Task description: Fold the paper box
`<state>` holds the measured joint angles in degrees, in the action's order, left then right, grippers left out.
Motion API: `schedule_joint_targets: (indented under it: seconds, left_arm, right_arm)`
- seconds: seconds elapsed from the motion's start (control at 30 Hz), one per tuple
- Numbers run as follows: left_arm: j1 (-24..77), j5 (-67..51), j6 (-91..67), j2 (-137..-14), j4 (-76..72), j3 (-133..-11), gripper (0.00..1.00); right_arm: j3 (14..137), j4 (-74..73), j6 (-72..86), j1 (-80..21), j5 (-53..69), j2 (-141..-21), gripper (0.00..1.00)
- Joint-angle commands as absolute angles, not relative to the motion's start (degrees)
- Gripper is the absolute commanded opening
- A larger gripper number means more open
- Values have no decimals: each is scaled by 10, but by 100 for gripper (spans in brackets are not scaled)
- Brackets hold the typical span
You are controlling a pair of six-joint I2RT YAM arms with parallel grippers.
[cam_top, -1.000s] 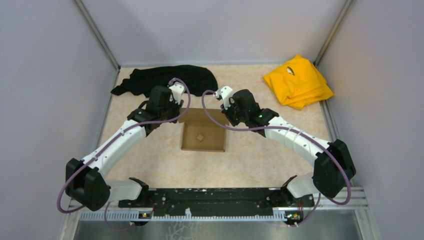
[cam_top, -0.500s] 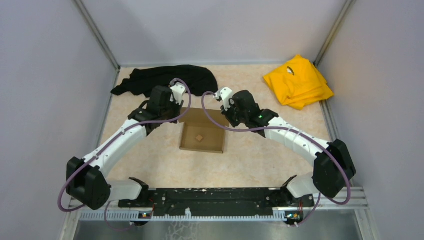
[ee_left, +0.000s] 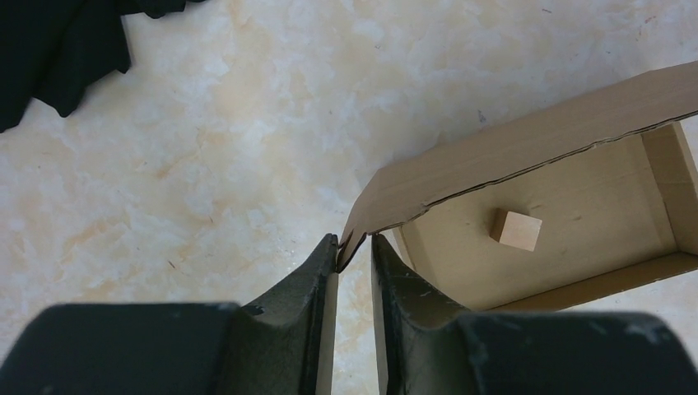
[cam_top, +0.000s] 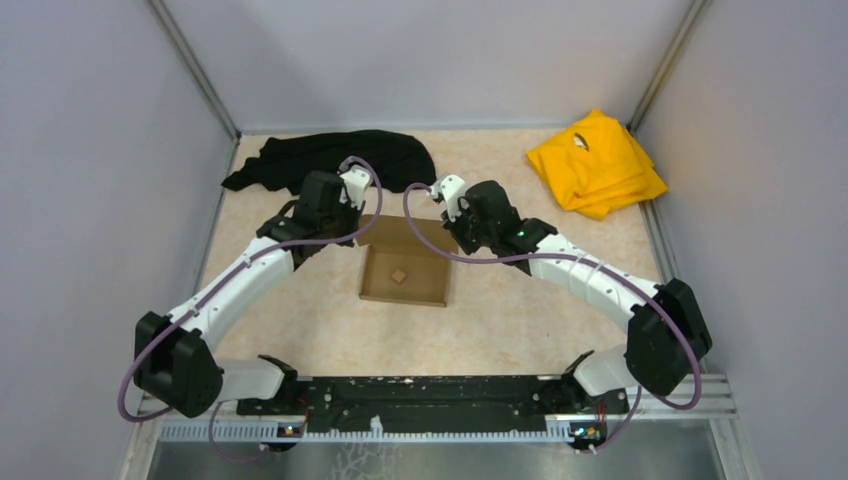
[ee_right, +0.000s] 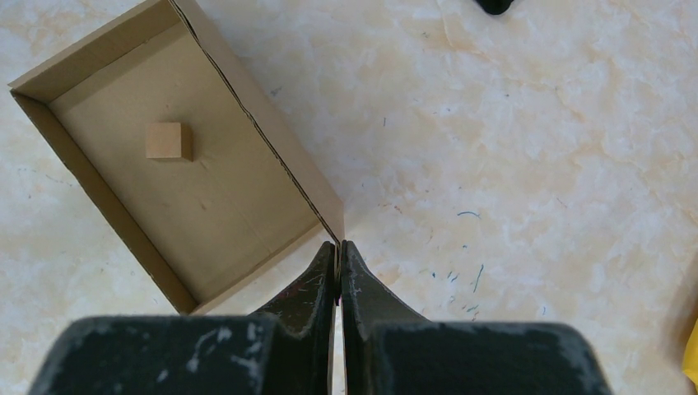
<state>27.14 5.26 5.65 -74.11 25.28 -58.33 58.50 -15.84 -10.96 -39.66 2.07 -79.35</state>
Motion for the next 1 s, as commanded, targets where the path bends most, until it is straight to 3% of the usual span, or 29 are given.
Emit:
schedule_joint_targets:
  seconds: [0.0,0.97]
  left_arm:
    - [268,34,60,-748,242,-588,26]
    - [268,42,36,-765,246,-611,13]
  right_arm:
    - [588,-133,-117,-404,31,-774,0]
    - [641,-158,-135,-404,16,-811,0]
